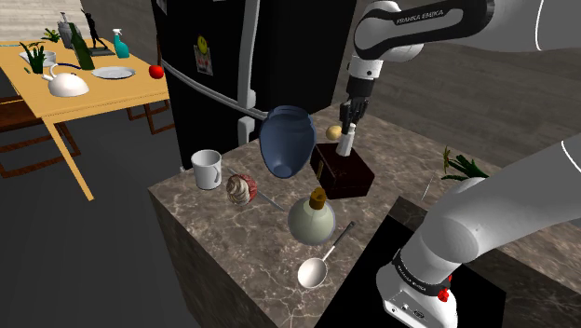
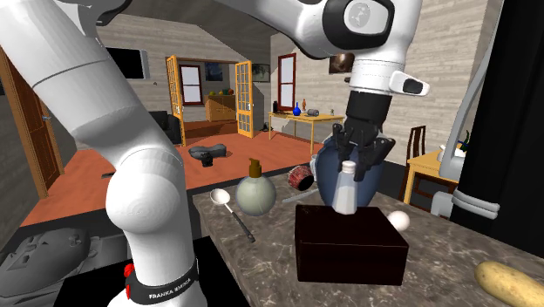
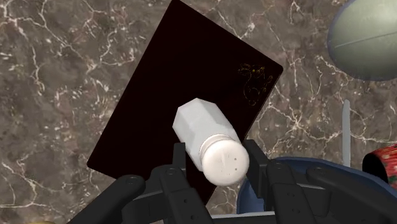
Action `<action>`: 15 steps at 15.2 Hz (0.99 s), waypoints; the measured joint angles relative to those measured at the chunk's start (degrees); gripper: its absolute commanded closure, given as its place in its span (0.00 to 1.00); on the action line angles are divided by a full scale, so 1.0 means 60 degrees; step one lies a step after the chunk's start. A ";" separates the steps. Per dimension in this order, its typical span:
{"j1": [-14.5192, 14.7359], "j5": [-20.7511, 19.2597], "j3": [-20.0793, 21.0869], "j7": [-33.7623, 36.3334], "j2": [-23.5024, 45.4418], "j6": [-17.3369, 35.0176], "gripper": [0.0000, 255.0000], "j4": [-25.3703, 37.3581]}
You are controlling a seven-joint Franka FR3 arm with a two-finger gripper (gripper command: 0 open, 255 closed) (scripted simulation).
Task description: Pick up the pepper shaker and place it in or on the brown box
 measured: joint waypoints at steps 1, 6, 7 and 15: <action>0.0003 0.0003 -0.0001 0.0003 0.0025 0.0143 1.00 -0.0118; 0.0006 0.0007 -0.0016 -0.0008 0.0096 0.0438 1.00 -0.0339; 0.0005 0.0006 -0.0017 -0.0009 0.0096 0.0443 1.00 -0.0344; 0.0005 0.0006 -0.0017 -0.0010 0.0095 0.0449 0.00 -0.0349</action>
